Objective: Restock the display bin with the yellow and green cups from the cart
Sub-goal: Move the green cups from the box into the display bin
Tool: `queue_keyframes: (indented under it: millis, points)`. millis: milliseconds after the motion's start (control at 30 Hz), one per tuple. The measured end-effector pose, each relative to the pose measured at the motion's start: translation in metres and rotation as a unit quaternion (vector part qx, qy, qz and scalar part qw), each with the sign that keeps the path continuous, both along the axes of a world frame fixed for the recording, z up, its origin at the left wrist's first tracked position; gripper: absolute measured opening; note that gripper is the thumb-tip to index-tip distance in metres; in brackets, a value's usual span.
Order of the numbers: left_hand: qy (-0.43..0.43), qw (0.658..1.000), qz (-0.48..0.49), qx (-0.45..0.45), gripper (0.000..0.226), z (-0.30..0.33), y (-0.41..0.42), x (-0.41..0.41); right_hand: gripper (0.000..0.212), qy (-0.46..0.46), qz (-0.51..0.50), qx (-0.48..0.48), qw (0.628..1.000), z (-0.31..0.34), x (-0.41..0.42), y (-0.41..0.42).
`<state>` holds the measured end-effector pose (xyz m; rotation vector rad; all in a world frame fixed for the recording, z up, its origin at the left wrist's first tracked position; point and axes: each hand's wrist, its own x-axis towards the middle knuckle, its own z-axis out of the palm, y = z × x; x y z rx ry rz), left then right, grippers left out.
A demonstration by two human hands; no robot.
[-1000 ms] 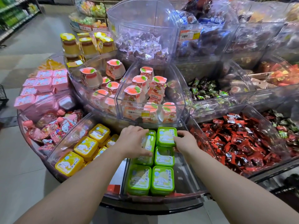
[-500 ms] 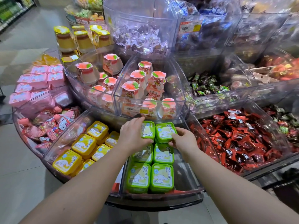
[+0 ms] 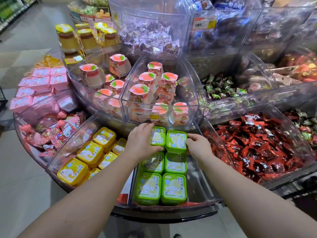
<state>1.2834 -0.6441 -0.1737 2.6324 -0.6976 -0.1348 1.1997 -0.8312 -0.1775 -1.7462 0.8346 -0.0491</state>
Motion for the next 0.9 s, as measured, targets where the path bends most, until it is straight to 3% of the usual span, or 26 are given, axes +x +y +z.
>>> queue_keyframes:
  millis: [167, 300, 467, 600, 900]
  points:
    - [0.007, 1.0, 0.0, 0.003, 0.101, 0.0, -0.002, 0.002, 0.04, 0.014, 0.025, 0.003, 1.0, 0.005, 0.0, -0.006]
    - [0.0, 1.0, -0.008, 0.013, 0.101, 0.001, -0.001, 0.004, 0.03, 0.03, 0.047, -0.001, 0.998, 0.007, 0.001, -0.003]
    - [-0.004, 1.0, -0.014, 0.022, 0.1, 0.003, 0.0, 0.004, 0.026, 0.0, -0.102, 0.128, 0.986, 0.0, -0.002, 0.001]
    - [-0.012, 0.999, -0.016, 0.028, 0.098, 0.003, 0.001, 0.003, 0.002, 0.01, -0.037, 0.17, 0.985, 0.01, -0.006, 0.017]
    - [-0.01, 0.999, -0.014, 0.042, 0.097, 0.003, -0.001, 0.007, 0.027, 0.029, -0.028, 0.105, 0.994, 0.0, -0.003, 0.008]
